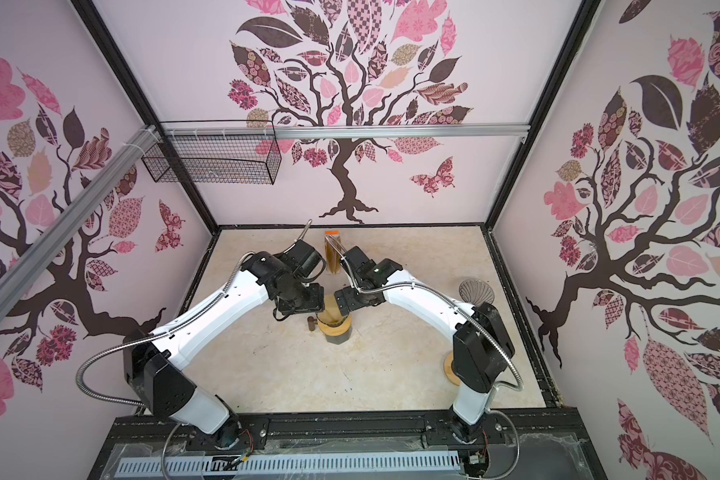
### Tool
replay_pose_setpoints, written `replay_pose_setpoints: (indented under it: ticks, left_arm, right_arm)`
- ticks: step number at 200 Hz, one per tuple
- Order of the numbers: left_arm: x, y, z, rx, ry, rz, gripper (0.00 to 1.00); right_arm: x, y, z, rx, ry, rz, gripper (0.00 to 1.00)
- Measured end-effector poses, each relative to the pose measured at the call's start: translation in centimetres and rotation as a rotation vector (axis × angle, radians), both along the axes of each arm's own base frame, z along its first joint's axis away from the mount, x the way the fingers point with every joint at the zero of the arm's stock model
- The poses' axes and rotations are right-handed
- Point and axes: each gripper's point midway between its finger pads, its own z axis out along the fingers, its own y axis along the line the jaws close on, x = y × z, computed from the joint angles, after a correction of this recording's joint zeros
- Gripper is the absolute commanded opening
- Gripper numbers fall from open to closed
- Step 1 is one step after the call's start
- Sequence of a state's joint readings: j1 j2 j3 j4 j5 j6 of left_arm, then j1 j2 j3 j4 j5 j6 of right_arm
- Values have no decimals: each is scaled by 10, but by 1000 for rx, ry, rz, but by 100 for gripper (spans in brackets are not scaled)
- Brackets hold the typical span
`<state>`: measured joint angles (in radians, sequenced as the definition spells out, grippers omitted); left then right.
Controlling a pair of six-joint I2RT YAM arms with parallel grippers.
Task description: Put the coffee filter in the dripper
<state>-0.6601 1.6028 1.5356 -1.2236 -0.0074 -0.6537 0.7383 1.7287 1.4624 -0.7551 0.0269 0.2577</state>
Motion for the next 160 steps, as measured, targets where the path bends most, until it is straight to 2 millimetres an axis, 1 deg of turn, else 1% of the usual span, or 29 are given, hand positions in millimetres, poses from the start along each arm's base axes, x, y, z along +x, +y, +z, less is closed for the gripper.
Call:
replay_pose_setpoints:
  ticks: [30,56,111,160]
  left_arm:
    - [3,1,-12,36,21,7,66]
    - [5,2,-17,53,26,9,66]
    - [5,3,-17,61,24,10,65]
    - [6,5,-17,68,20,12,65]
  right_arm:
    - [-2,0,1,5,5,4,100]
    - [-4,2,4,18,8,13,100]
    - [-10,-1,28,57,-23,23,100]
    - [-13,-6,21,36,-12,23,100]
